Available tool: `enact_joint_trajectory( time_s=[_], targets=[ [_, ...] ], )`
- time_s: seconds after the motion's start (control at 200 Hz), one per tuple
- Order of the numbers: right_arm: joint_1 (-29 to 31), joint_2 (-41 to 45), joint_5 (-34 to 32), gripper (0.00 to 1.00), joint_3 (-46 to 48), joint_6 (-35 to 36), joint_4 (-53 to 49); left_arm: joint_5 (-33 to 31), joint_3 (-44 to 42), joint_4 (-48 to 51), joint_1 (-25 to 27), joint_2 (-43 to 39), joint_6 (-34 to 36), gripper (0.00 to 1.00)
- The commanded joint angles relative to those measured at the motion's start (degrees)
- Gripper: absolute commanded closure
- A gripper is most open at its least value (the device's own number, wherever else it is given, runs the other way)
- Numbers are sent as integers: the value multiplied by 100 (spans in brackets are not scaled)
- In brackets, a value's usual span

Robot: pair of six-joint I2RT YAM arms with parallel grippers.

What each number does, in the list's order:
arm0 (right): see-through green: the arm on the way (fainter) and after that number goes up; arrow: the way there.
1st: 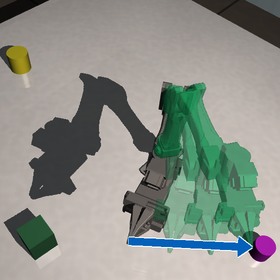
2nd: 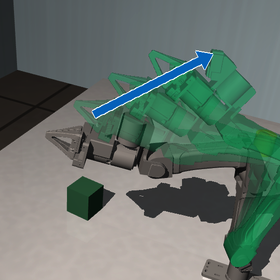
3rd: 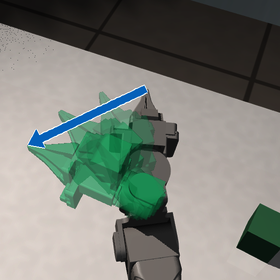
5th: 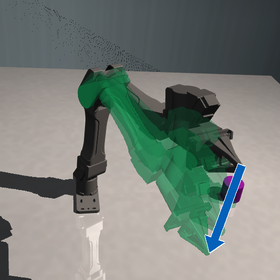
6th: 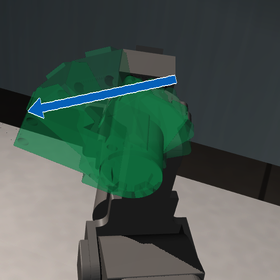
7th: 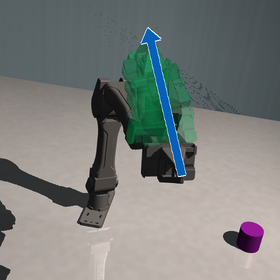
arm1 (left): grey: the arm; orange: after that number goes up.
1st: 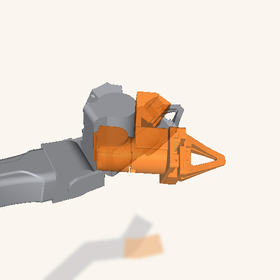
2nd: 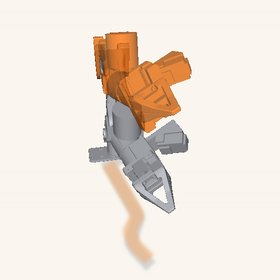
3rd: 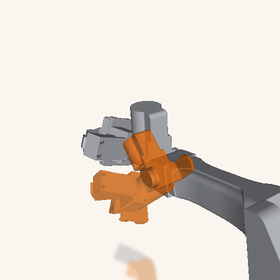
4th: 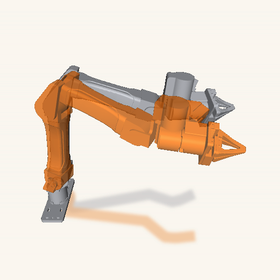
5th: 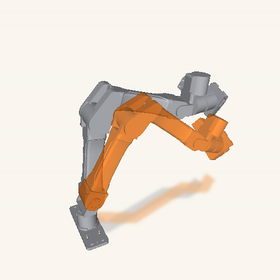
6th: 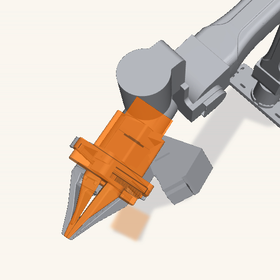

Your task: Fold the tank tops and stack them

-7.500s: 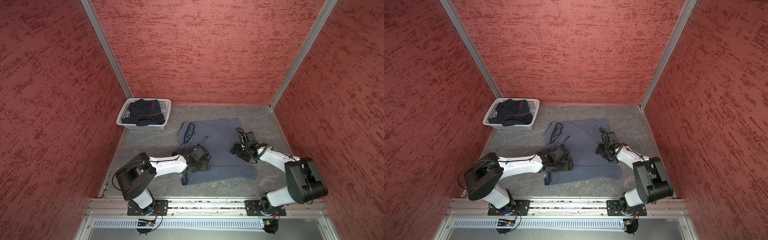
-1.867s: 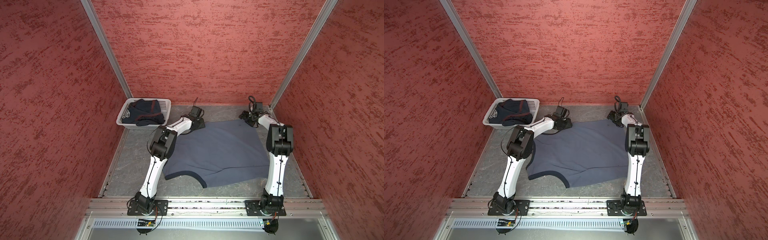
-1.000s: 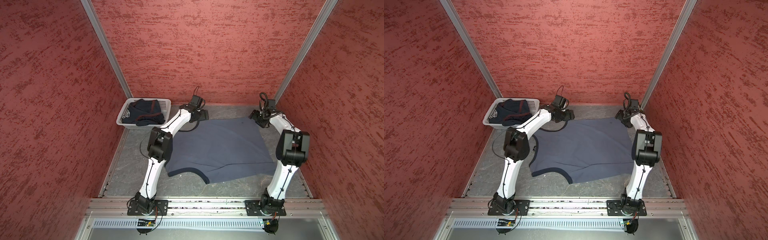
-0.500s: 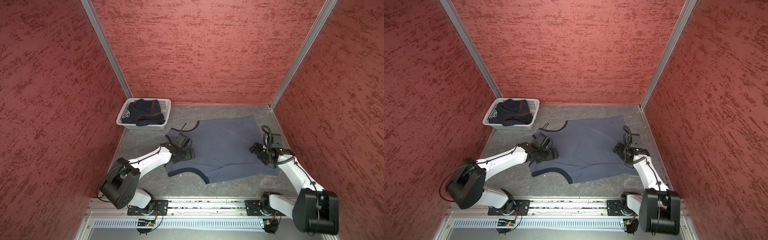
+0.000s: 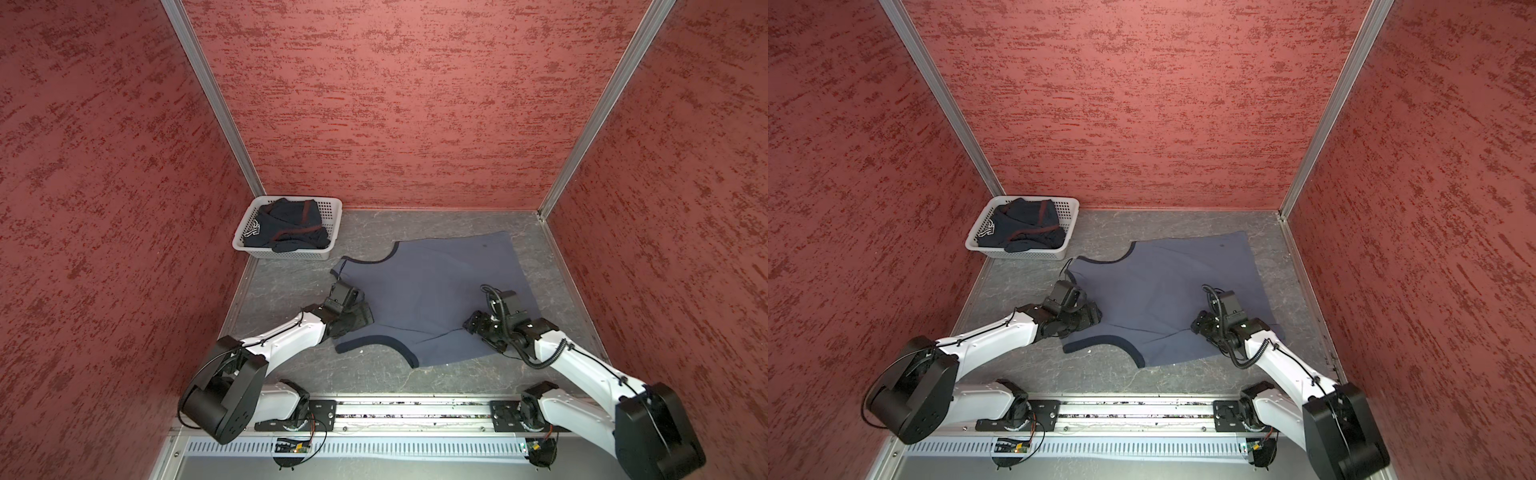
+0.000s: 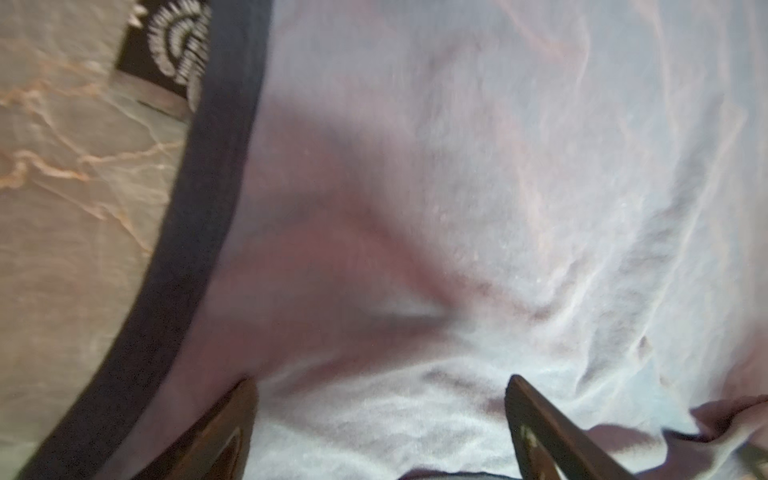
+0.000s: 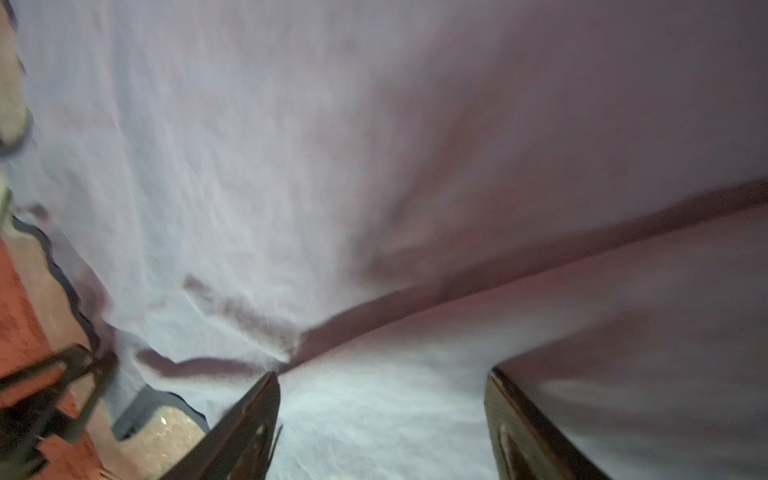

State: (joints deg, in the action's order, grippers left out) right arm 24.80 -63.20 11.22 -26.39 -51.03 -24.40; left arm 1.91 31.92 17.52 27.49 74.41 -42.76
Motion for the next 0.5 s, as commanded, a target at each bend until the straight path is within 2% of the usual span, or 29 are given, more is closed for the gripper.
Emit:
enact_joint_trajectory(
  time_s=[0.0,0.175,0.306,0.496],
  targets=[
    [485,-256,-409,21,71,-702,276,13,-254,66,-152,8,-37,7],
    [1010,-332,-919,22,202,-1155,-500,-81,-429,184,-491,-208,-22,6],
    [1203,213,-1042,22,511,-1514,-986,196,-608,-12,-908,-366,13,6],
    [1444,985,-934,22,631,-1850,-1391,247,-452,-71,-958,-206,123,6]
  ],
)
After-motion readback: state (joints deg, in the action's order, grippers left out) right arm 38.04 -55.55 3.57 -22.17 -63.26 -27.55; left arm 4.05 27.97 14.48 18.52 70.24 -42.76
